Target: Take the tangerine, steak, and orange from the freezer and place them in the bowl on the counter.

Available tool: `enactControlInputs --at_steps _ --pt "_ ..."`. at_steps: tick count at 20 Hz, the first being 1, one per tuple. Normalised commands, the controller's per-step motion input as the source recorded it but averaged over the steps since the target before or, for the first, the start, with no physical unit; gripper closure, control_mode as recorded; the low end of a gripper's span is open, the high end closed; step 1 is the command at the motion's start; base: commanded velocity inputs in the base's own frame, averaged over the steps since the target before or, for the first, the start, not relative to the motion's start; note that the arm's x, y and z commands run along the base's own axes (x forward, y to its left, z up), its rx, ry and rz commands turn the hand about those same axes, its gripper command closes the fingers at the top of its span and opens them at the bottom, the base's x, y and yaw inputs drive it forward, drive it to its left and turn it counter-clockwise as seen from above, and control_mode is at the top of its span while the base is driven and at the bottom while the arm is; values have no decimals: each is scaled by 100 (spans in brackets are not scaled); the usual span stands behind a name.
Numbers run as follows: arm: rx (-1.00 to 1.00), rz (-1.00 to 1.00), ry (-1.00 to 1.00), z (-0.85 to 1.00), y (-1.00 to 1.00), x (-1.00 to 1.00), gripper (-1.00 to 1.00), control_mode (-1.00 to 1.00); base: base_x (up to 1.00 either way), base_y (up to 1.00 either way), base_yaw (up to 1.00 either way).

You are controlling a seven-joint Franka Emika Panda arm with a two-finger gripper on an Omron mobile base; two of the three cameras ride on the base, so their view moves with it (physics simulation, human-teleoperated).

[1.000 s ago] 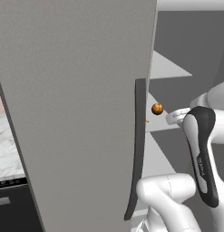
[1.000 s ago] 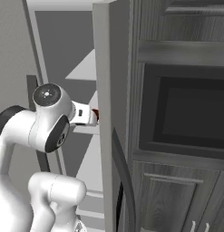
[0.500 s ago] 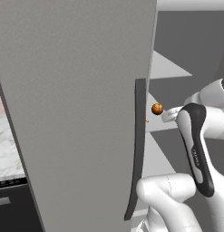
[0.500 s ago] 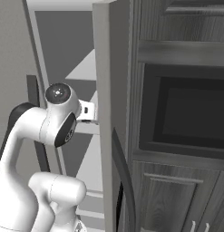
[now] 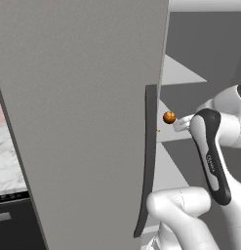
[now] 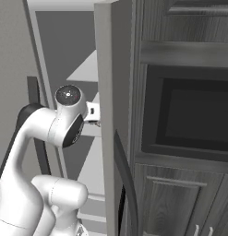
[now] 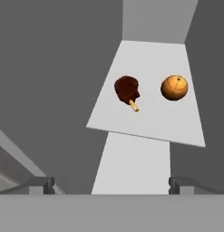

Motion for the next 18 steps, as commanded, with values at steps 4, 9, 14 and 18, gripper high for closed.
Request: enactControlInputs --at_steps 4,9,14,18 --pt "0 1 1 0 0 25 -100 -100 0 0 0" --pt "0 0 1 0 0 17 -100 -100 0 0 0" --pt "0 0 0 -11 0 29 -100 -100 0 0 0" --pt "0 0 0 -22 0 29 -100 -100 0 0 0"
